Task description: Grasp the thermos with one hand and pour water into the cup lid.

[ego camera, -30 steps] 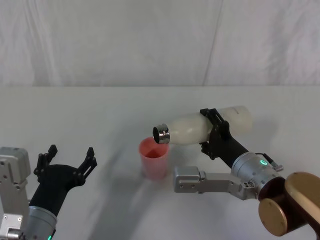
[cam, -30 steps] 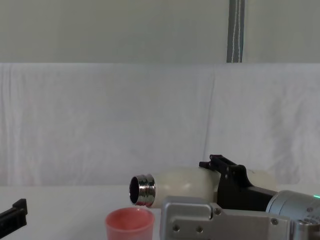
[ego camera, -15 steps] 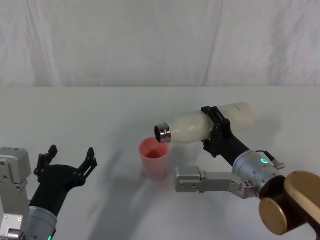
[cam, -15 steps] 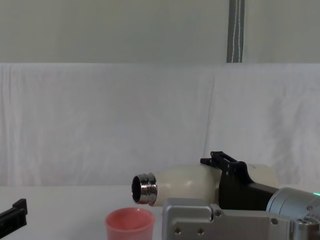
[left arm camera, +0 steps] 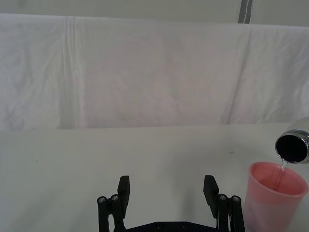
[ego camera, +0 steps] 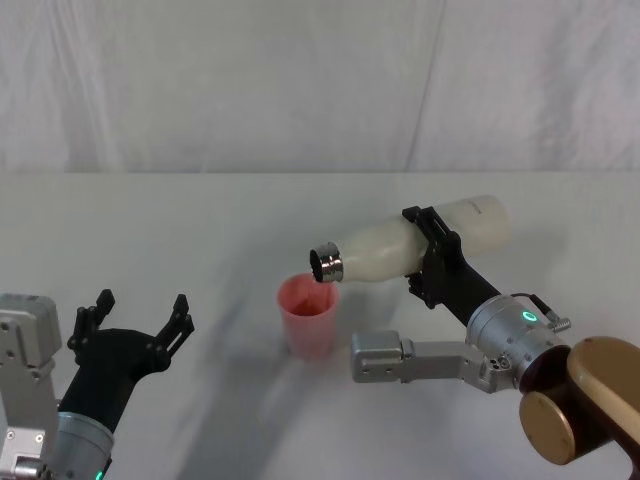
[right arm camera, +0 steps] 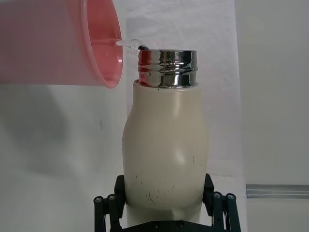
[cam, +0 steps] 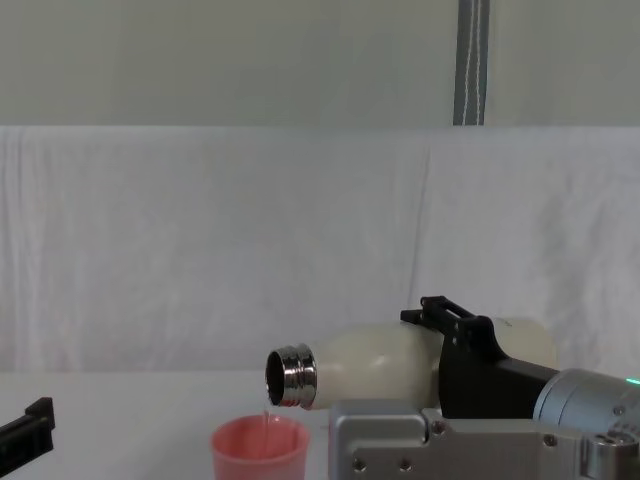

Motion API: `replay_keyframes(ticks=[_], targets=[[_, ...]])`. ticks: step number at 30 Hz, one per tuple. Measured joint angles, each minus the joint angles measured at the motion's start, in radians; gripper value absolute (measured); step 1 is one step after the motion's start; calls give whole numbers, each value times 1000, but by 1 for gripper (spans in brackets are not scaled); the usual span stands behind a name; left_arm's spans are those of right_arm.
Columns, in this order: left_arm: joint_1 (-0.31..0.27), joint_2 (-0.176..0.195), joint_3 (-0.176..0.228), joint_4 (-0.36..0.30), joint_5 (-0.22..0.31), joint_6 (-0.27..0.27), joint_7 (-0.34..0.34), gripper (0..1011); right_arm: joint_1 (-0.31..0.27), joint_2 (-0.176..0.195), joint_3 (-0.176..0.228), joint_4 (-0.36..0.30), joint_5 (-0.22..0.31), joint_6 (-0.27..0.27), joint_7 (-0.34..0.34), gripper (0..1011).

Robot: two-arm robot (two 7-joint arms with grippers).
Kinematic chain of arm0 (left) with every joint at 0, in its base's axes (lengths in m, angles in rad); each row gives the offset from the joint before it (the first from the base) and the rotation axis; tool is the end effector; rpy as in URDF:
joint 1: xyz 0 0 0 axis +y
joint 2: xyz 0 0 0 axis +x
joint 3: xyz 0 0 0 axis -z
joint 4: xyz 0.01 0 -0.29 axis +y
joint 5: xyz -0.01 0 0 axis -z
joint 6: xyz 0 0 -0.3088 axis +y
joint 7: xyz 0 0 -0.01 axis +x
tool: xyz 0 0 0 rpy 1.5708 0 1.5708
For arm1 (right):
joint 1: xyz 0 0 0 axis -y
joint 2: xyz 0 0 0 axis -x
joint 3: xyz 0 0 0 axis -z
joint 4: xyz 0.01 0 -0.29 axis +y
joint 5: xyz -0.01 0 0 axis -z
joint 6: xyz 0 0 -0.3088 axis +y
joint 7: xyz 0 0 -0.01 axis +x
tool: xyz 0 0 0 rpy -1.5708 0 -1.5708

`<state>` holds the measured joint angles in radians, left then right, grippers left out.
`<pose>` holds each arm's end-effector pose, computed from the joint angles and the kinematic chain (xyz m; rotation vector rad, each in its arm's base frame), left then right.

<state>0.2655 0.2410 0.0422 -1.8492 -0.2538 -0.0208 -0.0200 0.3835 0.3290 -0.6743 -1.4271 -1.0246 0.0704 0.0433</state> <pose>0.2529 0.0375 -0.2853 -0.0380 0.0140 1.4458 0.3819 0.0792 -0.2692 -0.8476 -1.3183 -0.7995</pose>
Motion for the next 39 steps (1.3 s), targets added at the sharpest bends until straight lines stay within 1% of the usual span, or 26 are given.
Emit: replay_keyframes(ticks=[16, 39], targets=[[0, 0, 0, 0, 0, 0, 0, 1001, 11, 7, -4, 2, -14, 0, -6, 950], [0, 0, 0, 0, 0, 0, 0, 1001, 16, 10, -5, -12, -14, -1, -6, 950]])
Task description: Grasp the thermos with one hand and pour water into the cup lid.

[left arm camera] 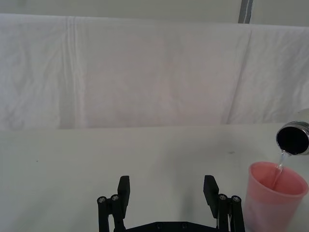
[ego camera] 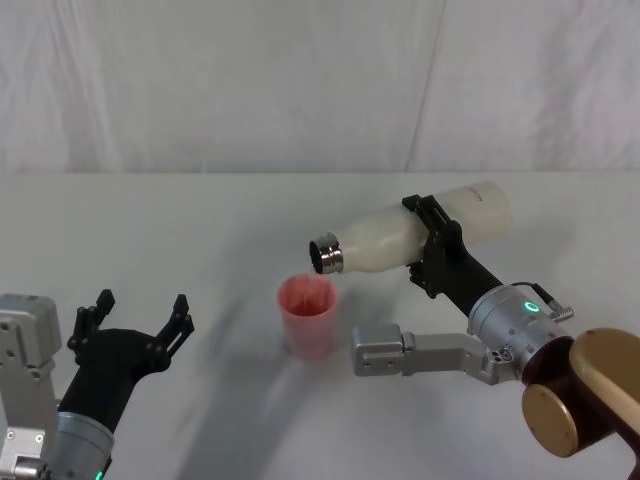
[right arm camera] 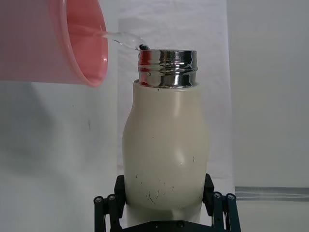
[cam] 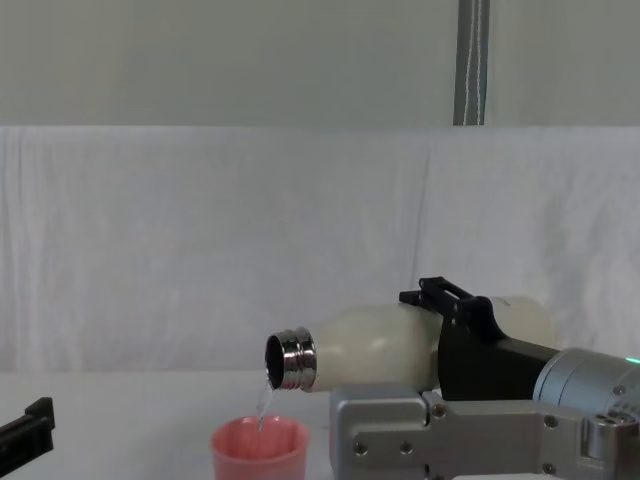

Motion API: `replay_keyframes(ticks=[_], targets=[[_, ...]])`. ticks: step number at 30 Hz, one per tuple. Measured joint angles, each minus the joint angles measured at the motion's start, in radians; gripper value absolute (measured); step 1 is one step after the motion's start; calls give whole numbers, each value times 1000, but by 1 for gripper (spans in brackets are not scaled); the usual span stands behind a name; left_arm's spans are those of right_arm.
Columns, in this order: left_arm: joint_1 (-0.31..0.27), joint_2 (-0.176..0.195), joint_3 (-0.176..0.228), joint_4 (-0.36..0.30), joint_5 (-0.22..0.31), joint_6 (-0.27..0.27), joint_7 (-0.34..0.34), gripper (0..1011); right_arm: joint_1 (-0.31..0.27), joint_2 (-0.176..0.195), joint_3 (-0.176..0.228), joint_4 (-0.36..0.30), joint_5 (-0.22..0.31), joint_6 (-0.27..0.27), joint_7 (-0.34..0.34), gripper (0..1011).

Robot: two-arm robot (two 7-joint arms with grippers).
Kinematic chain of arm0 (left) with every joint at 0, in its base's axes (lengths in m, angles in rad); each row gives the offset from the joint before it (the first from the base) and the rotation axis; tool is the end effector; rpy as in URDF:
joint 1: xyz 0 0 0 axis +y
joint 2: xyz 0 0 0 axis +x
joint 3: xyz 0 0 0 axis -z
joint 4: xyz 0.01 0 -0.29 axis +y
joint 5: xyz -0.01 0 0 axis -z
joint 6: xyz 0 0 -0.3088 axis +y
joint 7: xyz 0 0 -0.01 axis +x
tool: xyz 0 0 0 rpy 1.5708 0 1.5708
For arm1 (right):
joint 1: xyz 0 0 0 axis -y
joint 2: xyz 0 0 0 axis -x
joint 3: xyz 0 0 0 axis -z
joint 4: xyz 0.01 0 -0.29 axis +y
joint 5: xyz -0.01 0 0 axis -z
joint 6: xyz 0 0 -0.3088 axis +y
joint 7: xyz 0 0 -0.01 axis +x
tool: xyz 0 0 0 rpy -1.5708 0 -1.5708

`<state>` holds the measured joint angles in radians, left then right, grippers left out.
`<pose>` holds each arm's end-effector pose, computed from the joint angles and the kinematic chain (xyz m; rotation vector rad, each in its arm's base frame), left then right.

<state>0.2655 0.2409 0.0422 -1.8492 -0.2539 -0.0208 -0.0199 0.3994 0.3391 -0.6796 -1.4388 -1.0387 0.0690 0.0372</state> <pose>0.2529 0.0375 -0.2853 -0.0381 0.0142 1.4460 0.3848 0.0781 -0.2614 -0.8426 -1.3596 -0.8032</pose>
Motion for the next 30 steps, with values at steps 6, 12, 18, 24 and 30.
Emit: replay_keyframes(ticks=[6, 12, 18, 24, 30], targets=[[0, 0, 0, 0, 0, 0, 0, 1001, 0, 3, -1, -8, -3, 1, 1, 950], [0, 0, 0, 0, 0, 0, 0, 1001, -3, 7, 0, -17, -4, 1, 3, 950], [0, 0, 0, 0, 0, 0, 0, 1001, -4, 8, 0, -20, -5, 3, 5, 950], [0, 0, 0, 0, 0, 0, 0, 1001, -4, 9, 1, -24, -8, 5, 6, 950], [0, 0, 0, 0, 0, 0, 0, 1001, -4, 10, 2, -25, -8, 5, 6, 950]])
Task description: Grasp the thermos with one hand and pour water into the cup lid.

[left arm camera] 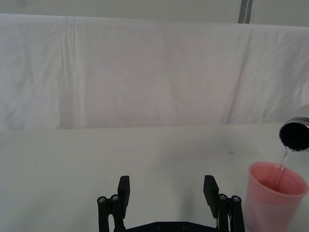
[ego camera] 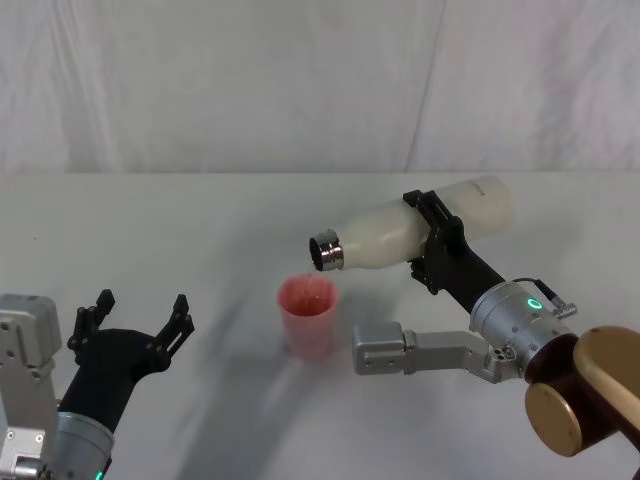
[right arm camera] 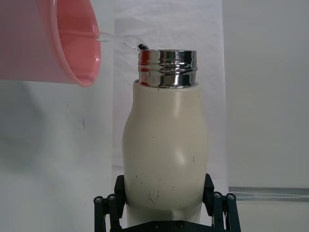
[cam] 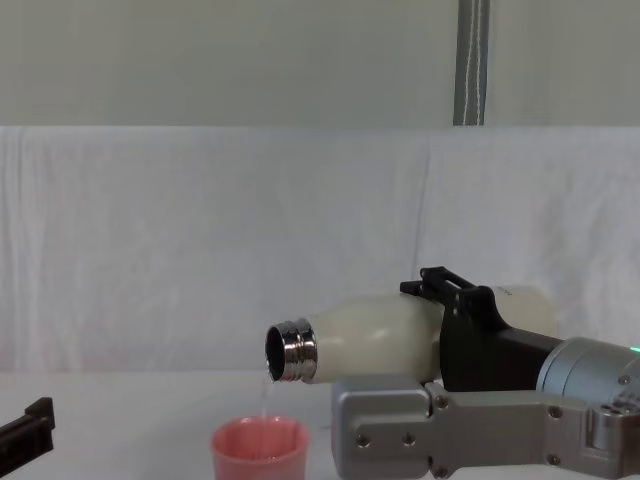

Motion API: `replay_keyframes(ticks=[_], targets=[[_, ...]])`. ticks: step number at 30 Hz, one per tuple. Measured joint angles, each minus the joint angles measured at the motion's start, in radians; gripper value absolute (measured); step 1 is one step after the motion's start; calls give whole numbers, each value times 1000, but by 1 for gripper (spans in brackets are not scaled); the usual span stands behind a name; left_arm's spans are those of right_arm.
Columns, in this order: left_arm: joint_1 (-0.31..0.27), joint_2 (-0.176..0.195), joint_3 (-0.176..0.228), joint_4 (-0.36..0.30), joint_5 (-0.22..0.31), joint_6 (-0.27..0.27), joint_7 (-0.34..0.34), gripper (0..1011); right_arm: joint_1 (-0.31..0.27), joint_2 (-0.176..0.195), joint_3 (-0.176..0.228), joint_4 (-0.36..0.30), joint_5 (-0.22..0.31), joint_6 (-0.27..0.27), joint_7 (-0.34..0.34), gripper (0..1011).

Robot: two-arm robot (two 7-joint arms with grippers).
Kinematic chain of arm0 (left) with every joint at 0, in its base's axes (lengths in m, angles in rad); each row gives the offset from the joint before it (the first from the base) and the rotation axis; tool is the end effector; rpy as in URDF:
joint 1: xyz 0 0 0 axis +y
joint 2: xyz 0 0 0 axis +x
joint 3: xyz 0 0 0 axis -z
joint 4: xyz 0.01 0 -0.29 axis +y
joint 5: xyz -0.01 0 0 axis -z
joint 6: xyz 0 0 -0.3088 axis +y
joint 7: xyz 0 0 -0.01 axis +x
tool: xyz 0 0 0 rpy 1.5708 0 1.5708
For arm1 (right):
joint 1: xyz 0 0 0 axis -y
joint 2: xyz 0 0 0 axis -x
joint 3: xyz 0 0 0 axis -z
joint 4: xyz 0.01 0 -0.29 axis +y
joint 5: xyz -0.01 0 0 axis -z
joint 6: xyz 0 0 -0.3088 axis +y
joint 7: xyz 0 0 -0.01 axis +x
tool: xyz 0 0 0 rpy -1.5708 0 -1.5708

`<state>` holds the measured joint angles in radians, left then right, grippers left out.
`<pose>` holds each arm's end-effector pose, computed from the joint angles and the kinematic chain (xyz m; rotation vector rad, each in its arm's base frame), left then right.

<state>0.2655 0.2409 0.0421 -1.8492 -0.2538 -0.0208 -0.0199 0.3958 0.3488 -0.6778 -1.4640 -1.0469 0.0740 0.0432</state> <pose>0.2529 0.0375 -0.2853 -0.0381 0.0141 1.4461 0.3826 0.0773 -0.2561 -0.8415 -1.3762 -0.8054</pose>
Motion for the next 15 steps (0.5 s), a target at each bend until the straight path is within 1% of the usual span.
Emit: replay_keyframes(ticks=[15], targets=[[0, 0, 0, 0, 0, 0, 0, 1001, 1, 1, -1, 0, -8, 3, 0, 950]])
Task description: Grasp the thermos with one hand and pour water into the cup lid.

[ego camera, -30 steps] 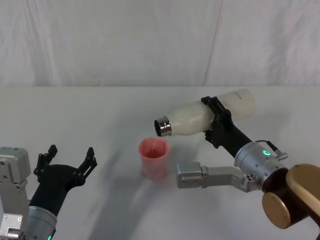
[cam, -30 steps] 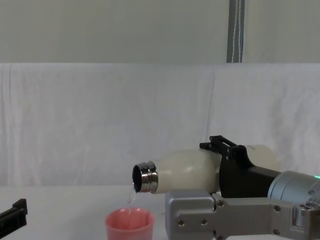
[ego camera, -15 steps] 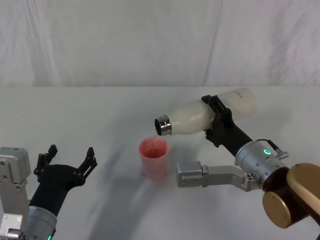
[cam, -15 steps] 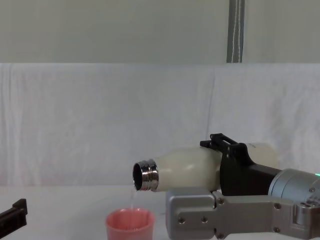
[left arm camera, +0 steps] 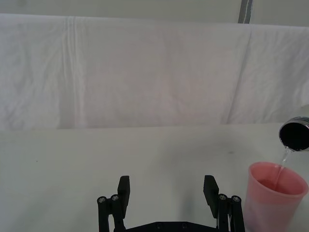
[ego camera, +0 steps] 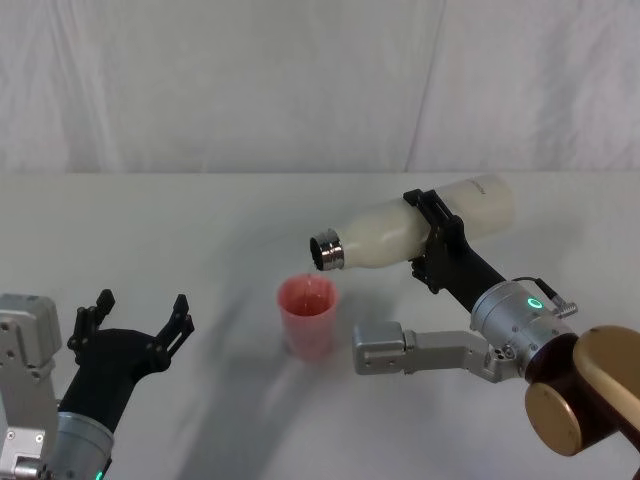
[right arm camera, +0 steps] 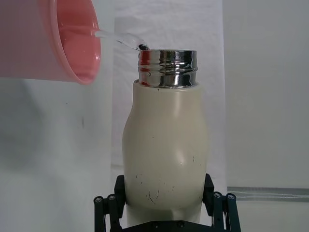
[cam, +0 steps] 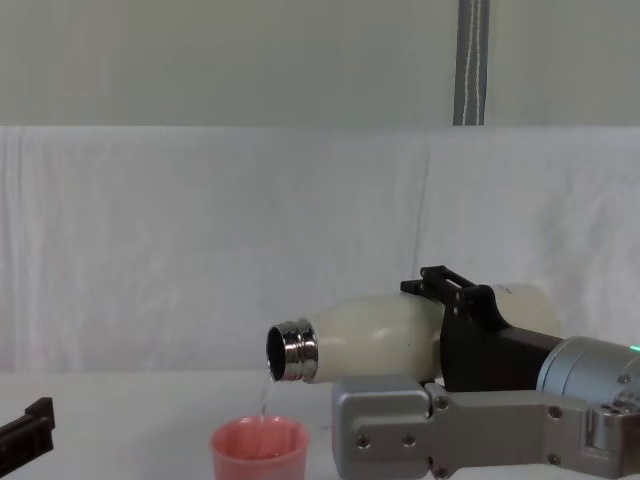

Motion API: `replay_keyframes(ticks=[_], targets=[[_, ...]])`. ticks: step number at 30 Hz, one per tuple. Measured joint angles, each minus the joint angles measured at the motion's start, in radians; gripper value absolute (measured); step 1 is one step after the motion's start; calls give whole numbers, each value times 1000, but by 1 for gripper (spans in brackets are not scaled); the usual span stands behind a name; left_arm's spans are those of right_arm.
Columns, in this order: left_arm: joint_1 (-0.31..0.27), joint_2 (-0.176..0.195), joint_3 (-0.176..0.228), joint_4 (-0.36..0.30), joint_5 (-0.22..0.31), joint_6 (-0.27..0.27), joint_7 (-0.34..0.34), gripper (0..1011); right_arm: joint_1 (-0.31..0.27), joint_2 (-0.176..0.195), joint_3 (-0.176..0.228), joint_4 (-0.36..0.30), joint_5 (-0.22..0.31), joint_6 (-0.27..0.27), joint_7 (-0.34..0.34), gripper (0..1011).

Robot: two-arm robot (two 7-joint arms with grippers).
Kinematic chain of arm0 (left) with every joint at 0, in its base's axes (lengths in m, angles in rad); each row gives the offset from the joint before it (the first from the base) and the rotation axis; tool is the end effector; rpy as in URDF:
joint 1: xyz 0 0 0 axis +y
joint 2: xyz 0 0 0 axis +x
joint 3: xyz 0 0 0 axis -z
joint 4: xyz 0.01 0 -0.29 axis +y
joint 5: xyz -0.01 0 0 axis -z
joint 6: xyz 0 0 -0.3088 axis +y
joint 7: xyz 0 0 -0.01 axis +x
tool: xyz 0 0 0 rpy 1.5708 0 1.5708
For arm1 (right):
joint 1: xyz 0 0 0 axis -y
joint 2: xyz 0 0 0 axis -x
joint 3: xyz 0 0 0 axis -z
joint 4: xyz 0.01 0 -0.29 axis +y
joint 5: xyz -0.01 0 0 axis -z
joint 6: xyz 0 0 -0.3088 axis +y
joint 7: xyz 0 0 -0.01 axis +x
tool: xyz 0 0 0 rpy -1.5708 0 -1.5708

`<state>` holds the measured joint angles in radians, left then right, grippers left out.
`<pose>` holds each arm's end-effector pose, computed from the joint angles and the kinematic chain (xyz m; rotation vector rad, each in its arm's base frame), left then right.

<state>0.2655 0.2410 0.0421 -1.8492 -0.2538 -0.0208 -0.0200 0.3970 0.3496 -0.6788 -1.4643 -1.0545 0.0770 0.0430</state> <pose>0.2530 0.0376 -0.2852 -0.0380 0.0140 1.4459 0.3827 0.0773 -0.2558 -0.8472 -1.3838 -0.8055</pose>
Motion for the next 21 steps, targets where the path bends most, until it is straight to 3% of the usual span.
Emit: replay_keyframes(ticks=[21], targets=[[0, 0, 0, 0, 0, 0, 0, 1001, 3, -1, -3, 3, -1, 0, -1, 950]])
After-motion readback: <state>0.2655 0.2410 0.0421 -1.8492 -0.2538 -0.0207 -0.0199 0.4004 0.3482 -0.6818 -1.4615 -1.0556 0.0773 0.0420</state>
